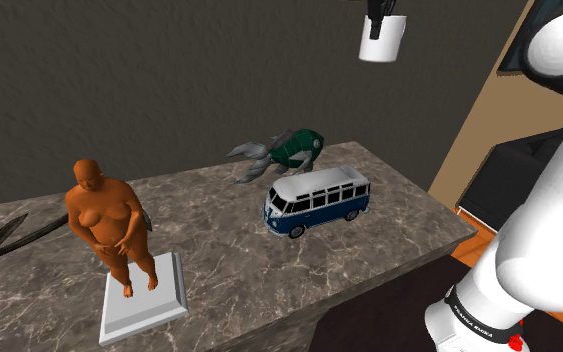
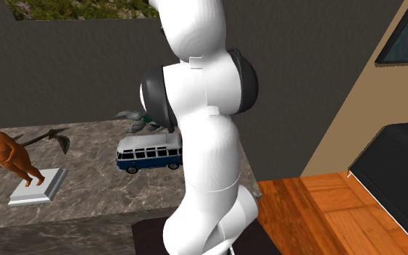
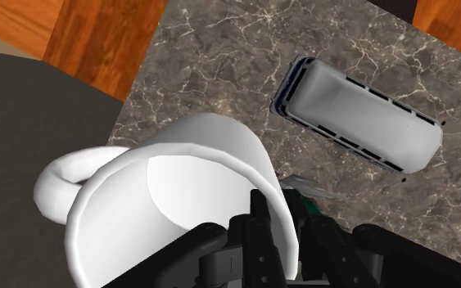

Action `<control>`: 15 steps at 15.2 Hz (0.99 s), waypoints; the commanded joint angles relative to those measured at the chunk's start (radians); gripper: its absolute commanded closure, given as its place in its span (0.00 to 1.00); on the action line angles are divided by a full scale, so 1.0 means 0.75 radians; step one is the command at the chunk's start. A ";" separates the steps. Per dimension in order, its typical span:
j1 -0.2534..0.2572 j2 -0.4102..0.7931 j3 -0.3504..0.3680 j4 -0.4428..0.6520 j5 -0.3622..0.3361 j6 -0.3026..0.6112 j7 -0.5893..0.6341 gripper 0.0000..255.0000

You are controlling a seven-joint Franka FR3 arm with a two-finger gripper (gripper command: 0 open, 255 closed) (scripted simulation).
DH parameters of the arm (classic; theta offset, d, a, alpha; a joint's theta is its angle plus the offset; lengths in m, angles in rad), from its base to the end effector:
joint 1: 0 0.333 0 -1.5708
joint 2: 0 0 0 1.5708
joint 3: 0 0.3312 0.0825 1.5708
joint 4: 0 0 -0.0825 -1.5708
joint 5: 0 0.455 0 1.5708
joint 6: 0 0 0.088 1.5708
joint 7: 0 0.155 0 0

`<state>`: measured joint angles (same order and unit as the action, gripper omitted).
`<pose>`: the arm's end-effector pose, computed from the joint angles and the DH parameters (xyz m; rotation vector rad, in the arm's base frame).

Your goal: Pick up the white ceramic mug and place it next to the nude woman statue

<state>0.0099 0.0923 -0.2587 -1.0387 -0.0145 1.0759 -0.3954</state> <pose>0.5518 -0.1317 0.7656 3.1142 0.2191 -0.0950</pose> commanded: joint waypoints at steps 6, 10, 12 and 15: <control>0.146 -0.176 0.130 -0.226 -0.028 0.046 0.267 1.00; 0.213 -0.222 0.210 -0.280 -0.020 0.051 0.418 1.00; 0.245 -0.234 0.250 -0.294 -0.013 0.051 0.493 1.00; 0.293 -0.239 0.310 -0.299 0.000 0.050 0.605 1.00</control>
<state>0.2161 -0.0870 -0.0433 -1.2642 -0.0177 1.1145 0.0250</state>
